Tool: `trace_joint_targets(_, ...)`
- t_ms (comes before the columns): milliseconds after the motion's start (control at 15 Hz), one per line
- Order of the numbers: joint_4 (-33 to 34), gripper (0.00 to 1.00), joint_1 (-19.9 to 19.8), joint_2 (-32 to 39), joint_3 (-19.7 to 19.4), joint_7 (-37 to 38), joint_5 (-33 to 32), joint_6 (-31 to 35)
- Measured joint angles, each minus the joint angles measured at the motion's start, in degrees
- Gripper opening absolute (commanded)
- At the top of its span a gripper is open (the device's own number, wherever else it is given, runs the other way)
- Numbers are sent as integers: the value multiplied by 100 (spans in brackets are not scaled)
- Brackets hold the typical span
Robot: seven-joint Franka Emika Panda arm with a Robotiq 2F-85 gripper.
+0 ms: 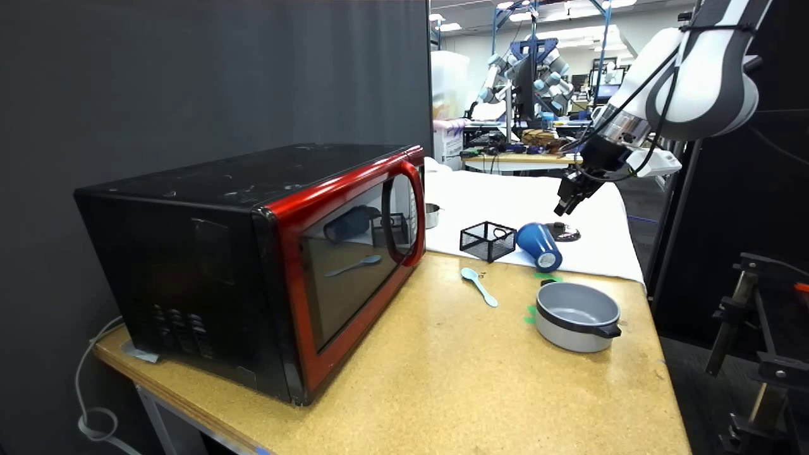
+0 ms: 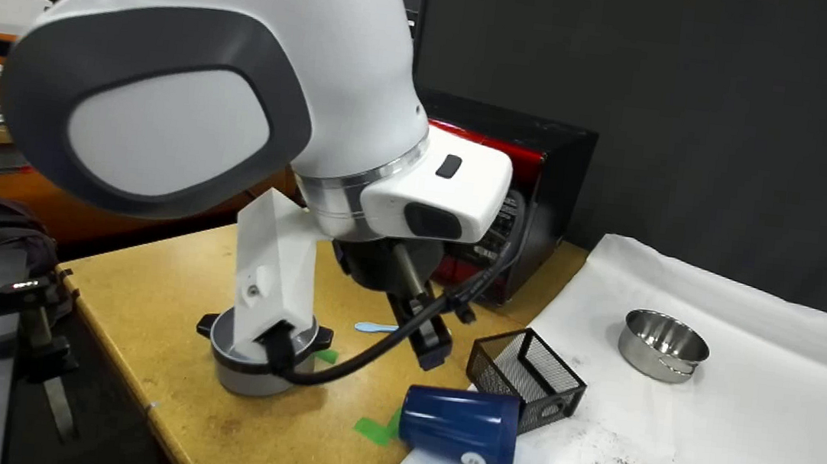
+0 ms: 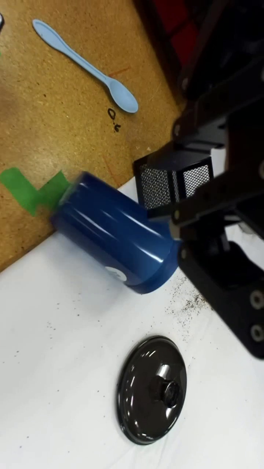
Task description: Put the marker inside the blue cup
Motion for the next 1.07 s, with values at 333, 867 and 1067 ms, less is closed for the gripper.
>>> trace_joint_targets(333, -268, 34, 10, -40, -33, 131, -171, 0)
trace_joint_targets(867, -165, 72, 748, -326, -618, 162, 183, -1004)
trace_joint_targets(1067, 184, 92, 1398, -774, -1158, 132, 604, -2329)
